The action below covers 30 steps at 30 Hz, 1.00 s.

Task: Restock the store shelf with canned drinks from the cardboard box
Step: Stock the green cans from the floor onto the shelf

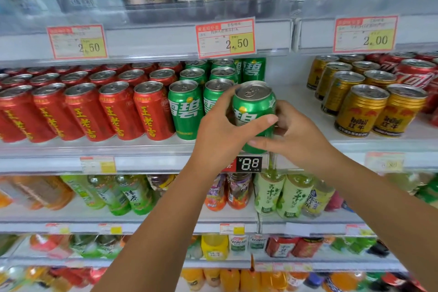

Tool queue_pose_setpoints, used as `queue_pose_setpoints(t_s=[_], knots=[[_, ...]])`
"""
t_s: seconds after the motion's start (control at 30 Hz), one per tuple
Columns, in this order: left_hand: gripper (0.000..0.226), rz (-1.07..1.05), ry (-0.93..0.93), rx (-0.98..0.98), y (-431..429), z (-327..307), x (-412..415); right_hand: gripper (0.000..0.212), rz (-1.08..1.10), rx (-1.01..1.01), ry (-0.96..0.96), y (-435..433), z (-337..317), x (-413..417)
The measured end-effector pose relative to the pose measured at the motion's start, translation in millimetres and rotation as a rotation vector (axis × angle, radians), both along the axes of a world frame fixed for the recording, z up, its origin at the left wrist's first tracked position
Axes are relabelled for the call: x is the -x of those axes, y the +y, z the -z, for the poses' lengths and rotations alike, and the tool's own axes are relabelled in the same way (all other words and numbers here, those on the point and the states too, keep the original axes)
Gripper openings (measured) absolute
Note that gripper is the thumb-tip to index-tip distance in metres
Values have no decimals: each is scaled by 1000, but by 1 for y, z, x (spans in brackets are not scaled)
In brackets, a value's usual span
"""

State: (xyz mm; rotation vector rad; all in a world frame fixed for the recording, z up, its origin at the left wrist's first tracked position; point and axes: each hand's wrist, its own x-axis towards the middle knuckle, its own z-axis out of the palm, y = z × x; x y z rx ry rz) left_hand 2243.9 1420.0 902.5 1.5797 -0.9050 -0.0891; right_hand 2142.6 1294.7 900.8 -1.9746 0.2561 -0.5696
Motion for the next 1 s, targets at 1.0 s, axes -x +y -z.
queue_pose_setpoints(t_s=[1.0], knots=[[46,-309,-858,-261,24,82,-44,75,232,-16,93,-104,17,-116]])
